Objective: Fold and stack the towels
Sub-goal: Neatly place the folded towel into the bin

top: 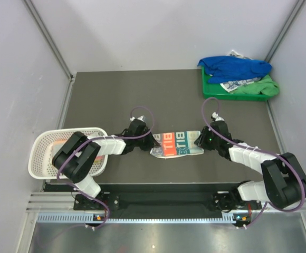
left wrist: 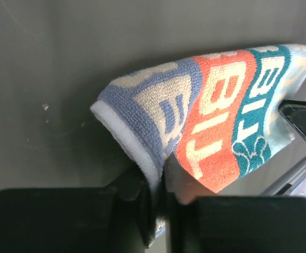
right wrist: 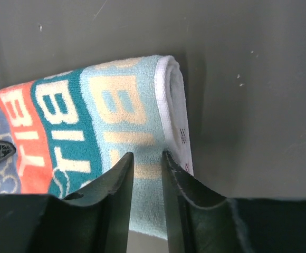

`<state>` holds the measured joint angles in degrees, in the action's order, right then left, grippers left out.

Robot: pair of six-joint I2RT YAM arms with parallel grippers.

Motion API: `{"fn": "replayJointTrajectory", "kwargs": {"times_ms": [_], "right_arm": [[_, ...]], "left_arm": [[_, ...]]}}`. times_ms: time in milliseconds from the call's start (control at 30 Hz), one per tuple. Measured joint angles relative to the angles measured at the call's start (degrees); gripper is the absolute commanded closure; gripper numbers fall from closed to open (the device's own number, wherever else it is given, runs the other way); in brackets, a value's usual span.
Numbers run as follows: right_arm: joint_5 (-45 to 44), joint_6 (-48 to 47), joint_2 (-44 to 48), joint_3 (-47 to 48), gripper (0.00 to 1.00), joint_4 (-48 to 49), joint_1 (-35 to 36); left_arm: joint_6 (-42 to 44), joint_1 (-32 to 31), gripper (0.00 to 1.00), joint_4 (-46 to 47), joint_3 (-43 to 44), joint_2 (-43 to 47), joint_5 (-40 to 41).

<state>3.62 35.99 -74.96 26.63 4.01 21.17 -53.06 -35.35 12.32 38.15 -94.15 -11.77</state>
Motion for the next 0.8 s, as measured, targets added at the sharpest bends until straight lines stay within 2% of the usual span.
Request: {"fn": "replayJointTrajectory", "kwargs": {"times_ms": [67,233,467,667,700,800], "right_arm": [[0.59,-0.28,1.14,0.04,0.64,-1.11,0.0],[1.57,-1.92,6.12,2.08,0.55,-6.29,-0.04],[3.93,-4.46,10.25,9.31,0.53,-10.27,-0.09],[4.37,-4.83,8.28,13.18,0.53,-10.58,3.45],[3.85,-4.76,6.93,14.16,0.53,-10.71,5.51],[2.99,-4.46,2.84,16.85,0.53,-10.32,10.75]], "left_arm": [[0.0,-0.48,1.0,-2.99,1.31,-0.07,1.6],[2.21,-1.62,1.0,-14.4,5.18,1.77,7.19],[5.7,-1.86,1.0,-32.72,7.43,8.48,15.78],[6.36,-1.84,1.0,-35.69,7.34,9.03,16.13],[6.21,-1.84,0.99,-35.45,6.88,9.03,16.11],[5.18,-1.84,0.85,-34.99,5.49,9.31,16.2]]}}
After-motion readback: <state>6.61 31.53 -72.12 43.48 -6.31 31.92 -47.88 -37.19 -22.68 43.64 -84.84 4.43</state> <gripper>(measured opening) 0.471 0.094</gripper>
